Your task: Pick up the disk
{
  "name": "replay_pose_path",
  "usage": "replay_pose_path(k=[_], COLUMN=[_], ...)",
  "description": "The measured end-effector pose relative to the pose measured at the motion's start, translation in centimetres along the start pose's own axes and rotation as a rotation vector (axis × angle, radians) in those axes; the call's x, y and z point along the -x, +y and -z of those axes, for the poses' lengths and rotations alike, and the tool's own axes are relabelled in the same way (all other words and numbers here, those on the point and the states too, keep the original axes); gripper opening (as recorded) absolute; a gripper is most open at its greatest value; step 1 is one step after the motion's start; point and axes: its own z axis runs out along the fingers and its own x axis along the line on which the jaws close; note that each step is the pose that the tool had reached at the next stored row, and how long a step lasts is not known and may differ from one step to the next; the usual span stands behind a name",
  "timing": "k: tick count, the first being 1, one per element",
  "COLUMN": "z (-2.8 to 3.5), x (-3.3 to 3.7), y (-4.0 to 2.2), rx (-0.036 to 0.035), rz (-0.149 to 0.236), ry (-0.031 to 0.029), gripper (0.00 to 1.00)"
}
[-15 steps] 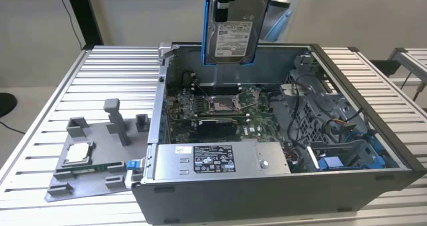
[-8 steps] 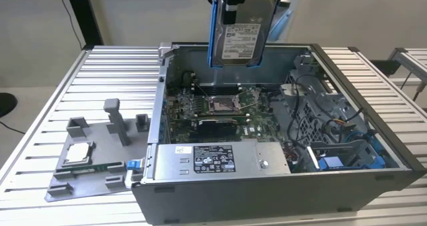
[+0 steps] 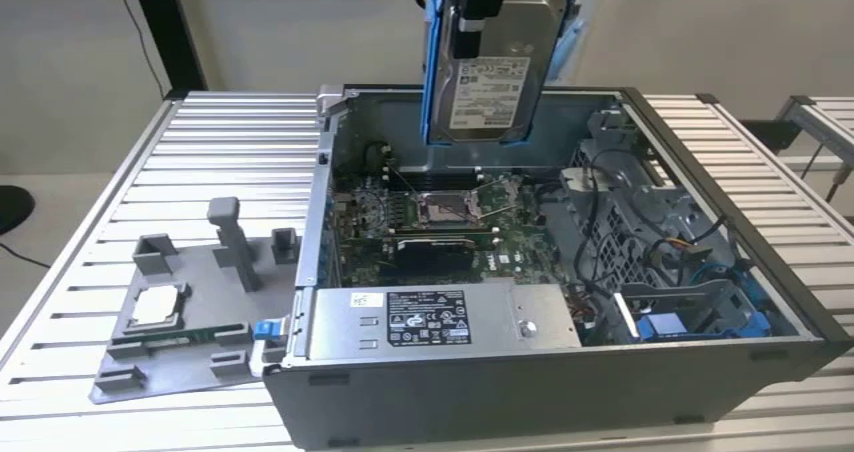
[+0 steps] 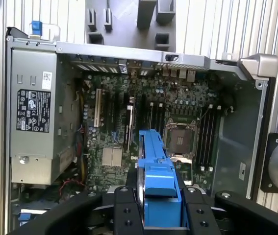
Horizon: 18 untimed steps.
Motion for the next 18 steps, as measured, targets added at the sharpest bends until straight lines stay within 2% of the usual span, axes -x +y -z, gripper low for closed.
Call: replay_pose_path(k=[10, 14, 18], z=[0.00, -0.09, -0.19], x=[-2.13, -2.37, -2.38], y=[-0.44, -0.42, -0.42], rx=[-0.0001, -0.0055, -0.0101], rz=[-0.002, -0.018, -0.064], ry=[0.0001, 0.0009, 0.0038], gripper=[0.00, 0.00, 0.00])
